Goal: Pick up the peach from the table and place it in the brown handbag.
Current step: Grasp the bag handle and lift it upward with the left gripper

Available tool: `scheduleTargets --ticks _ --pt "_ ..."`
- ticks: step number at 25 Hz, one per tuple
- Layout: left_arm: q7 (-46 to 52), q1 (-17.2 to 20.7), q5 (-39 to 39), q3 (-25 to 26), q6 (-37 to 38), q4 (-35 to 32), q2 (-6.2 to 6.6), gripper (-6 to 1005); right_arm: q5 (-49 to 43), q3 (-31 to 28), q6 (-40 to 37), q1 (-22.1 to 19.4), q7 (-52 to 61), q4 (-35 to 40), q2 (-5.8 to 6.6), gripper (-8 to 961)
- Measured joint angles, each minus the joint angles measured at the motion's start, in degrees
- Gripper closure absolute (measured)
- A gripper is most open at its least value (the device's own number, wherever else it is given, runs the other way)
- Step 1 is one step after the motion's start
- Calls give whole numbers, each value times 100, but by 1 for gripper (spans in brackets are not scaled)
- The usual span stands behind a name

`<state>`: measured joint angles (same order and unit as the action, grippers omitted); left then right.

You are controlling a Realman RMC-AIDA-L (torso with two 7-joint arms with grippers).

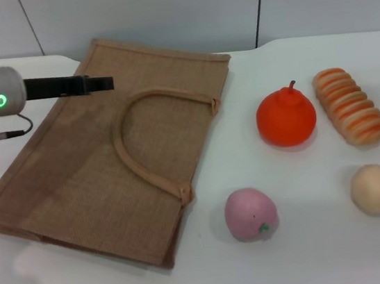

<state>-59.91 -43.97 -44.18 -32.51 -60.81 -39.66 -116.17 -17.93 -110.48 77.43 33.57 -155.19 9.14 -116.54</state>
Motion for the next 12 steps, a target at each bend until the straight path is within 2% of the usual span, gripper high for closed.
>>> scheduleTargets --ticks 1,5,8,9,12 --pt "202 5 25 -381 43 -123 4 393 0 0 0 0 -1 0 0 135" --pt "382 26 39 -773 102 -240 3 391 0 0 0 0 -2 0 0 135" --pt "900 34 482 -1573 502 -312 -4 390 0 0 1 0 -3 0 0 135" --pt "900 34 482 -1573 502 -312 -4 391 0 0 1 1 -3 0 0 135" --pt "1146 18 756 -2002 749 -280 -14 392 0 0 0 1 -3 0 0 135"
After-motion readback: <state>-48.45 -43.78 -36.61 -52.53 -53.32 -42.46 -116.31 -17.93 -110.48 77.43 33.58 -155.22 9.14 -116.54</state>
